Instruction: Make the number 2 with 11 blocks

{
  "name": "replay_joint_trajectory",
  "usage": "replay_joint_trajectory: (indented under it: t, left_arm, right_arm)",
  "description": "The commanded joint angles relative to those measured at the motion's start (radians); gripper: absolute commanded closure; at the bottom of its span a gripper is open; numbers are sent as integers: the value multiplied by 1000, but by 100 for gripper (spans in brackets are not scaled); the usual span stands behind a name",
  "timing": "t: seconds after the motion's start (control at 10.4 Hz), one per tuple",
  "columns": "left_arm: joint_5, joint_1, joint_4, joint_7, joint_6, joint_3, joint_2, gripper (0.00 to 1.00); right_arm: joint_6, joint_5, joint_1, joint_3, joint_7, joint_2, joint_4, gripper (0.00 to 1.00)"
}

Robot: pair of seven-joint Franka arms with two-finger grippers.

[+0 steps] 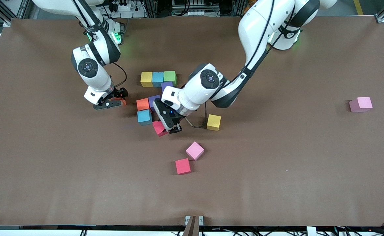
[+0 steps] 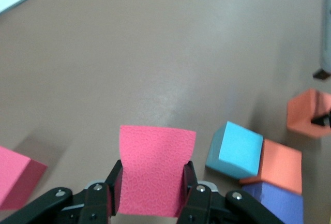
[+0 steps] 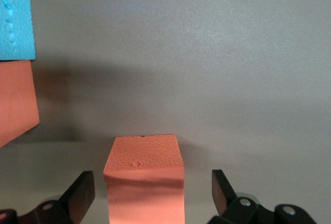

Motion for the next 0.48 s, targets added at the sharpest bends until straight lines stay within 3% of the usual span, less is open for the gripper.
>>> replay_joint_trajectory:
  t: [0.0, 0.38]
  left_arm:
    - [-5, -90, 24, -257, 11, 162, 3, 100]
    - [58, -210, 4, -755, -28, 363, -5, 100]
  right_arm:
    - [22, 22, -19, 6, -29, -37, -39, 0]
    - [62, 22, -19, 3, -29, -33, -67, 0]
